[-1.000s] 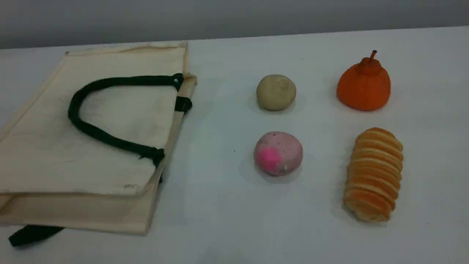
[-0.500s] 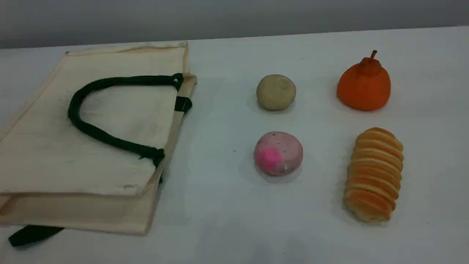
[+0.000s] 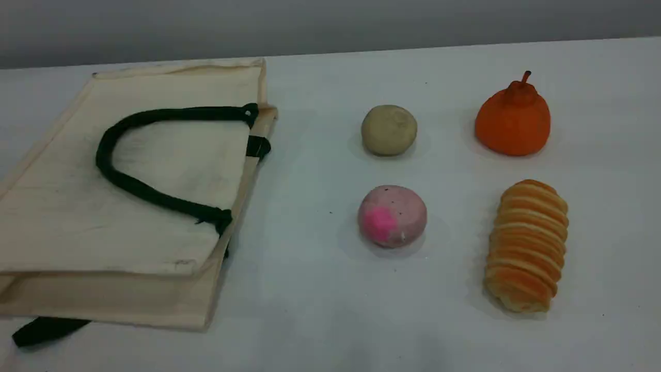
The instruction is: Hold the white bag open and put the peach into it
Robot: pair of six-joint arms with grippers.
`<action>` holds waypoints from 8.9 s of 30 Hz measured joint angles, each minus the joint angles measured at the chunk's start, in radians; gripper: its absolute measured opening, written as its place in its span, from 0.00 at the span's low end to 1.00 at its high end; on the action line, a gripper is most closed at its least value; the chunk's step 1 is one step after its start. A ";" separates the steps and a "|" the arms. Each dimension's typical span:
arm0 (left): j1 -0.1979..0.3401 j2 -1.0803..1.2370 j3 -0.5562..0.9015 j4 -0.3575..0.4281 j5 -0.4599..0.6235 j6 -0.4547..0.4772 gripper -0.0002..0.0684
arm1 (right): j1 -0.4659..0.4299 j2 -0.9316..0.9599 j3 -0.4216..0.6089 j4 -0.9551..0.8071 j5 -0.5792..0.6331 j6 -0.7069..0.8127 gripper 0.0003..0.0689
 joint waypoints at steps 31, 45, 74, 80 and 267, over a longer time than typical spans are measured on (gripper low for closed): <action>0.000 0.582 -0.007 -0.008 -0.137 -0.082 0.81 | 0.000 0.207 -0.001 0.034 -0.162 -0.002 0.84; 0.000 0.863 -0.081 -0.005 -0.273 -0.073 0.81 | 0.000 0.435 -0.001 0.065 -0.257 -0.002 0.84; -0.027 1.341 -0.356 -0.012 -0.313 -0.049 0.81 | 0.000 0.460 -0.001 0.087 -0.270 -0.041 0.84; -0.050 1.364 -0.356 -0.012 -0.359 -0.050 0.81 | 0.000 0.469 -0.001 0.087 -0.270 -0.041 0.84; -0.288 0.890 -0.831 -0.139 0.312 0.379 0.14 | 0.688 1.423 -0.080 0.375 -0.949 -0.571 0.66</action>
